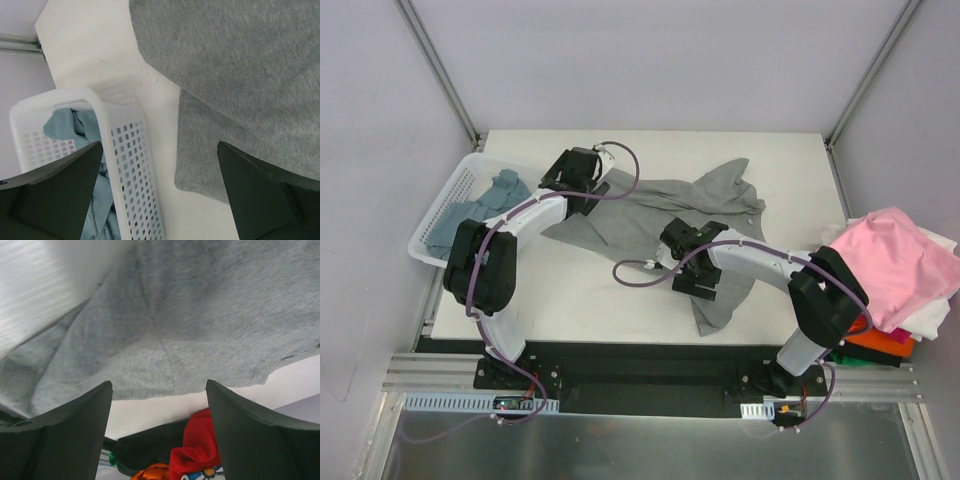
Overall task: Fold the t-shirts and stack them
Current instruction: Flatten out the tshirt
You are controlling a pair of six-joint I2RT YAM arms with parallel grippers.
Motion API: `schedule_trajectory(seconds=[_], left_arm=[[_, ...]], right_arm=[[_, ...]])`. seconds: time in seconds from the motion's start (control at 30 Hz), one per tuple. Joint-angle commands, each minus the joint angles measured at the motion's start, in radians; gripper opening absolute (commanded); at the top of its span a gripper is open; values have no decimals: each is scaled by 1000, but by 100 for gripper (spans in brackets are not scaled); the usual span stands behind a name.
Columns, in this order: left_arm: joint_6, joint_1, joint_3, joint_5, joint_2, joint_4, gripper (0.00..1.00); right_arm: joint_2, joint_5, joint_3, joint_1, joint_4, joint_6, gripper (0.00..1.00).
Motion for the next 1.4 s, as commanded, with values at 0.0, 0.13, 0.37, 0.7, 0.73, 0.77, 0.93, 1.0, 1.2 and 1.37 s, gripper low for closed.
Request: schedule_trajectory(seconds=[0.0,0.13,0.37,0.7,0.73,0.77,0.93,1.0,1.2,1.37], left_arm=[[-24,-5,-13,13,8,16,99],[-26,-5,-8,19,27,16,99],[-24,-15,-71,36,8,16,99],[-27,-32,-217,47,-93,15,99],[-30,-37,-229,42,-96,15,99],[-35,-38,-233,42,-97,15,99],[-46,-54,-249,32,-100,13,99],[-47,-64,-253,29,-107,15,99],[-43,-78,-261,13,-111,13,99],[-46,-81,-246,13,-117,10,99]], right_arm=[[38,17,58,-52,31,-49,79],[92,28,92,-106,54,-84,78],[199,37,176,-192,91,-142,76],[293,36,224,-272,151,-175,74],[299,45,225,-272,163,-178,73],[309,51,225,-275,169,-181,73],[372,109,233,-296,235,-201,72],[389,120,251,-316,248,-204,72],[421,167,336,-362,243,-205,72],[428,241,380,-391,245,-225,72]])
